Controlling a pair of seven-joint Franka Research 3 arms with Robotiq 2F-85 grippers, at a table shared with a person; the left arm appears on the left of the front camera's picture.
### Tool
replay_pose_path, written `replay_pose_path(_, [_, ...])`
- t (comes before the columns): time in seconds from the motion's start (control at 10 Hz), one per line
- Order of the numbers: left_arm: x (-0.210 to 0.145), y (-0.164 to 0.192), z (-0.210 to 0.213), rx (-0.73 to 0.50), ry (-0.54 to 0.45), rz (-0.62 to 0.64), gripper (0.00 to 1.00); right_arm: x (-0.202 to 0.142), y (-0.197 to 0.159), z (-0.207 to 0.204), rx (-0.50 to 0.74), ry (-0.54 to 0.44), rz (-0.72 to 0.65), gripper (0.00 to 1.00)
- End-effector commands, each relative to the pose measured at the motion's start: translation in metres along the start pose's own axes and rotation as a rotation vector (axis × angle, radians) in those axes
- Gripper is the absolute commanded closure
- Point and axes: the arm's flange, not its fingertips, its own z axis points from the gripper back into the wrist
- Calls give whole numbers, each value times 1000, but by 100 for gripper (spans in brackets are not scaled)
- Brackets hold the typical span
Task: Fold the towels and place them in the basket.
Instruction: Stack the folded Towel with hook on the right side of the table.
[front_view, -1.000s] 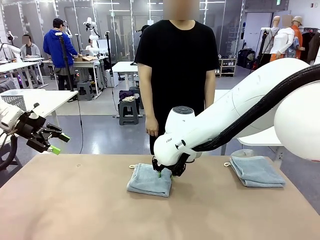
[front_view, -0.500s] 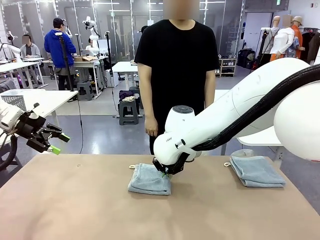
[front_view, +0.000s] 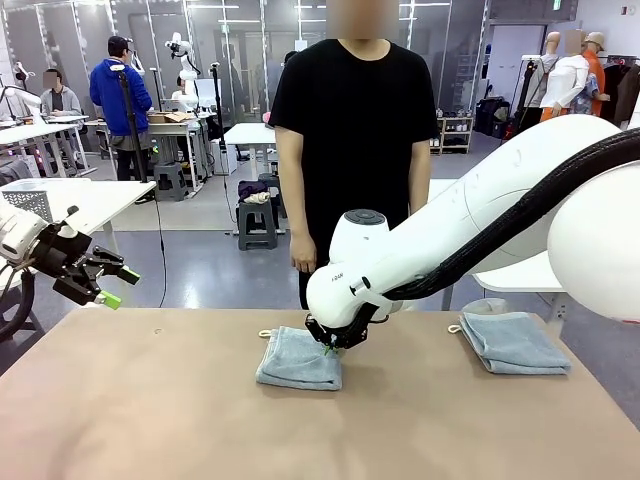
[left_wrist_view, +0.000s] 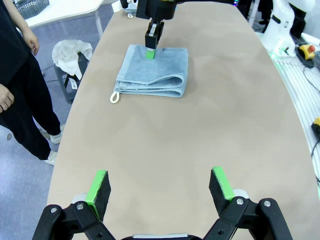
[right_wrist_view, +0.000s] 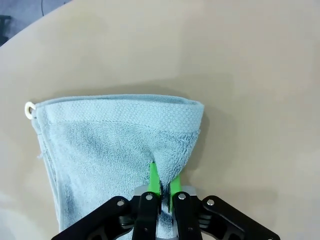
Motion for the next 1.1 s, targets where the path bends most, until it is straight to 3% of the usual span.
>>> replay_pose_path(0.0, [2,-1,1,2,0,-5,0,-1,-1,-1,7,-8,1,100])
replay_pose_path(0.1, [2,-1,1,2,0,-5,0,-1,-1,-1,7,-8,1,100])
replay_pose_path(0.2, [2,-1,1,2,0,-5,0,0,0,0,0,0,0,91])
replay_pose_path(0.4, [2,-1,1,2,0,-5,0,-7,-19,32,27,-59,142,92])
replay_pose_path(0.6, [2,-1,1,2,0,-5,0,-1,-63,73,32,-68,245,92])
replay_pose_path(1.0, [2,-1,1,2,0,-5,0,19,-160,158,6,-104,299,92])
